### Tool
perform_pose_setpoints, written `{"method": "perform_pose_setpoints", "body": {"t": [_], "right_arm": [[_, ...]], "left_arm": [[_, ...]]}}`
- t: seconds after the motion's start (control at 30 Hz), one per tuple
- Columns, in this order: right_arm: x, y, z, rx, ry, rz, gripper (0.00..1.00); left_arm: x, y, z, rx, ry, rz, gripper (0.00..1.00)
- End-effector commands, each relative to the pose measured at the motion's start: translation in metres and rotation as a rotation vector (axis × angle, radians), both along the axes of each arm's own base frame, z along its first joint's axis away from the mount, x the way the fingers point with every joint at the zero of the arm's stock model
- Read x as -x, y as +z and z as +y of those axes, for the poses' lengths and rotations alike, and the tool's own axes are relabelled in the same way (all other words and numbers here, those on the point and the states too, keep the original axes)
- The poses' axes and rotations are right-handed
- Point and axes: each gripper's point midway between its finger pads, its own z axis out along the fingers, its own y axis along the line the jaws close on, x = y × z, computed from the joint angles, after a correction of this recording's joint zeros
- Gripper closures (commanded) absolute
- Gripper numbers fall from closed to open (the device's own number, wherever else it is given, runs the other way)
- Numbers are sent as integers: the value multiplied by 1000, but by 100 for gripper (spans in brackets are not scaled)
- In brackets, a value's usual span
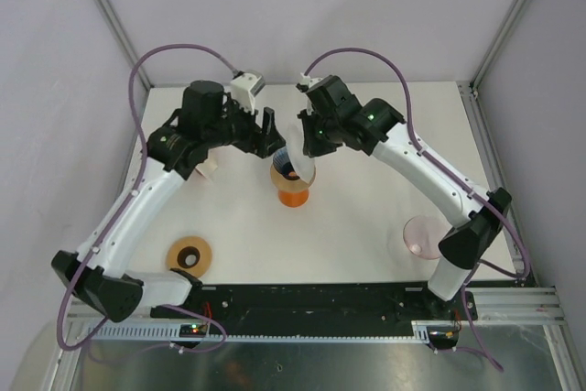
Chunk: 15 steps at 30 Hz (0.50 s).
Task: Place the coffee filter in the dripper
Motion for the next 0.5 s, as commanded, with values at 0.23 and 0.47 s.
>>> {"method": "perform_pose_setpoints", "body": {"t": [0.23,0.47], "right_arm": [[-21,-29,26,-32,63,98,100],[-27,-45,33,30,71,119,100]], "left_arm": [[-27,-39,-11,-86,21,77,20],[-35,-65,-8,-146,38,112,28]]}}
